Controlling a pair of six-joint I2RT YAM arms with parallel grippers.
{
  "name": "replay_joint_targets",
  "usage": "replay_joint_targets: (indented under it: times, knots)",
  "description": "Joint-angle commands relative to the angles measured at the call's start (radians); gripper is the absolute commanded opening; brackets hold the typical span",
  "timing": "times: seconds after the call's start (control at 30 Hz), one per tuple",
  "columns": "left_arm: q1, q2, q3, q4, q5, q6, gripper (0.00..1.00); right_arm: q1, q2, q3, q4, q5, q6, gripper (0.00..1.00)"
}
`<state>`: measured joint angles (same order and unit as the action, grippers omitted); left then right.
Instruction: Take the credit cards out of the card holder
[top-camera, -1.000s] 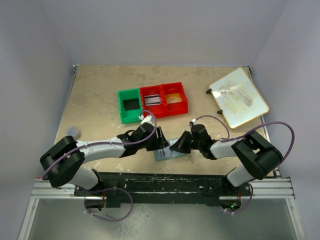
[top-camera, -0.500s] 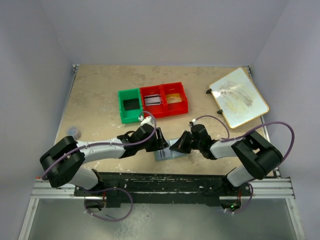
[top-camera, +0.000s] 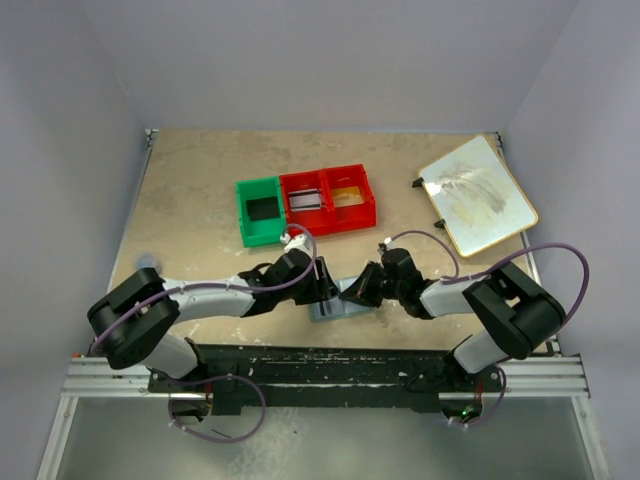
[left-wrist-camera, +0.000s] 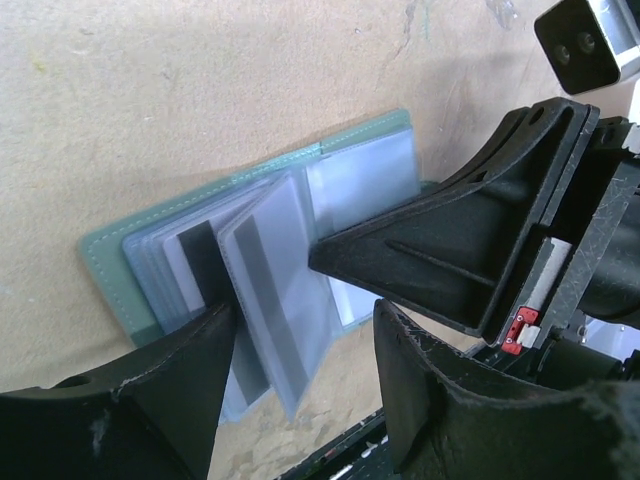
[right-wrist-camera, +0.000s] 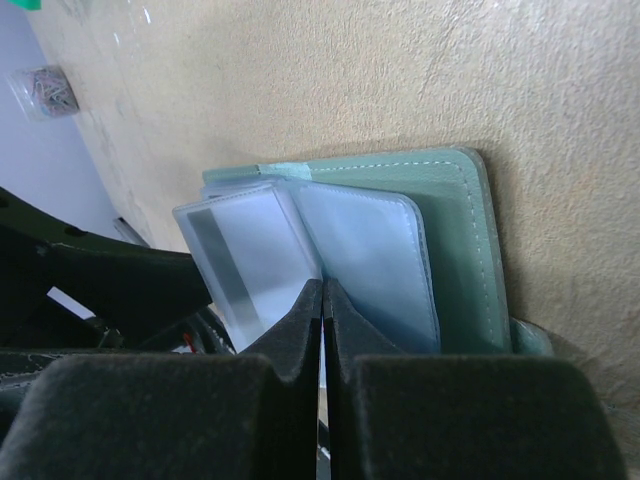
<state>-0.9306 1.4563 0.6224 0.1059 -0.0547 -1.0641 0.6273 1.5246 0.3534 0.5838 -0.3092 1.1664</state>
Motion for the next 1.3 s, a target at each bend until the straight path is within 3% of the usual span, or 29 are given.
replay_joint_targets:
  times: [0.0, 0.17, 0.43, 0.5, 0.67, 0.83, 0.93, 1.1, 1.17, 1.27]
  knots:
    - [-0.005, 0.051, 0.015, 0.120, 0.072, 0.000, 0.55, 0.001, 0.002, 0.003, -0.111, 0.034, -0.050, 0.00]
    - [-0.016, 0.060, 0.056, 0.133, 0.102, 0.022, 0.55, 0.001, -0.045, 0.011, -0.131, 0.034, -0.072, 0.03]
    - [-0.021, 0.118, 0.144, 0.132, 0.141, 0.058, 0.55, 0.000, -0.353, -0.032, -0.225, 0.146, -0.036, 0.32]
    - [-0.026, 0.143, 0.164, 0.145, 0.154, 0.055, 0.55, -0.003, -0.429, -0.028, -0.358, 0.220, -0.018, 0.38]
    - [-0.041, 0.209, 0.208, 0.165, 0.179, 0.058, 0.55, -0.013, -0.575, -0.052, -0.697, 0.381, 0.033, 0.39]
    - [-0.054, 0.198, 0.228, 0.151, 0.146, 0.060, 0.54, -0.018, -0.724, -0.047, -0.830, 0.446, 0.046, 0.39]
    - [-0.054, 0.139, 0.248, 0.047, 0.074, 0.099, 0.55, -0.018, -0.802, -0.022, -0.884, 0.504, 0.047, 0.38]
    - [-0.051, -0.054, 0.201, -0.102, -0.155, 0.119, 0.55, -0.018, -0.836, -0.006, -0.709, 0.402, -0.098, 0.35]
    - [-0.049, -0.092, 0.181, -0.177, -0.240, 0.116, 0.55, -0.018, -0.785, -0.013, -0.580, 0.301, -0.137, 0.34]
    - [-0.035, -0.090, 0.149, -0.246, -0.252, 0.105, 0.54, -0.019, -0.643, 0.001, -0.393, 0.156, -0.189, 0.30]
